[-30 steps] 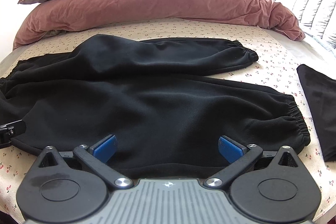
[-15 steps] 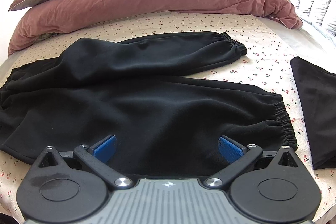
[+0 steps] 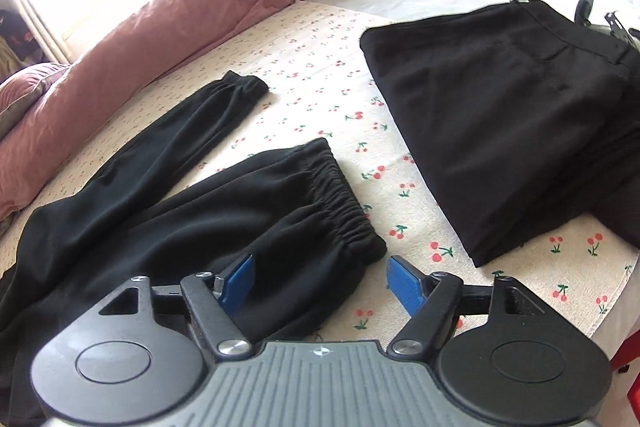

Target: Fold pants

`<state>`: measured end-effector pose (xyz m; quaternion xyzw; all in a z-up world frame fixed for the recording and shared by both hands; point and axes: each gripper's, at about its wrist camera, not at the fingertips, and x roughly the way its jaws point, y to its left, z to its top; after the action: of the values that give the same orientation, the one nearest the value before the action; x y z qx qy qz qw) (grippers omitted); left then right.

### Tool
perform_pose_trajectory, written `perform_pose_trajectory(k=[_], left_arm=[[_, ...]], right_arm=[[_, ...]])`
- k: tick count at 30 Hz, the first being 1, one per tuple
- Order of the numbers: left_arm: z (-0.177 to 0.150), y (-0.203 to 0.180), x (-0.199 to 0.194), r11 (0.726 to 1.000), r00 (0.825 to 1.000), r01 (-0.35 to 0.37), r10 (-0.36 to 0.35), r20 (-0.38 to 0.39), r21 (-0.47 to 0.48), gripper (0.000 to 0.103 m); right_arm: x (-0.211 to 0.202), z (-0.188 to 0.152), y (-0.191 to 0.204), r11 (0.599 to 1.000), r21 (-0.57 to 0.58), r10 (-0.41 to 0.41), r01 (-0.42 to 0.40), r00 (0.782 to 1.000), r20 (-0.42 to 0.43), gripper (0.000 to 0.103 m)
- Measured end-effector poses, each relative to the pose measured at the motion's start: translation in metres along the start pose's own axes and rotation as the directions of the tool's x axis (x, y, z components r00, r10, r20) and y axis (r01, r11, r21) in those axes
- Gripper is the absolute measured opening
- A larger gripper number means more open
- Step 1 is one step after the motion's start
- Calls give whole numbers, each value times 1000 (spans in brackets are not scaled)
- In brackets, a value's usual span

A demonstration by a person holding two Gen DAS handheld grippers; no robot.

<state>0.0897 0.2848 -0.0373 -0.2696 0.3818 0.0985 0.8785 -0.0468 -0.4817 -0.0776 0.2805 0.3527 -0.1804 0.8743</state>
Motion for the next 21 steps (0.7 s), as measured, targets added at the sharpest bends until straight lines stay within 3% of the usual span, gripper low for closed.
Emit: perform_pose_trajectory(k=[5, 7, 8, 11, 16, 21], left_arm=[[3, 19, 13, 990, 998, 65, -62, 33, -122, 15], [4, 25, 17, 980, 995, 95, -90, 37, -174, 9], [4, 28, 16, 977, 994, 103, -97, 41, -187, 5], [3, 27, 11, 975, 996, 86, -77, 55, -205, 2], [4, 25, -24, 986, 990, -4, 28, 137, -169, 2], [0, 29, -56, 994, 987, -49, 63, 146, -93, 3]], right_arm=[[12, -4, -3, 997, 73, 30, -32, 999, 26, 39], [15, -1, -7, 992, 104, 64, -67, 997, 36, 19], [16, 1, -9, 988, 125, 82, -86, 996, 36, 16], [10, 1, -5, 992, 117, 45, -54, 996, 77, 9], [-21, 7, 6, 1000, 26, -5, 0, 983, 181, 6], [-42, 15, -7, 1000, 13, 5, -7, 984, 176, 4]])
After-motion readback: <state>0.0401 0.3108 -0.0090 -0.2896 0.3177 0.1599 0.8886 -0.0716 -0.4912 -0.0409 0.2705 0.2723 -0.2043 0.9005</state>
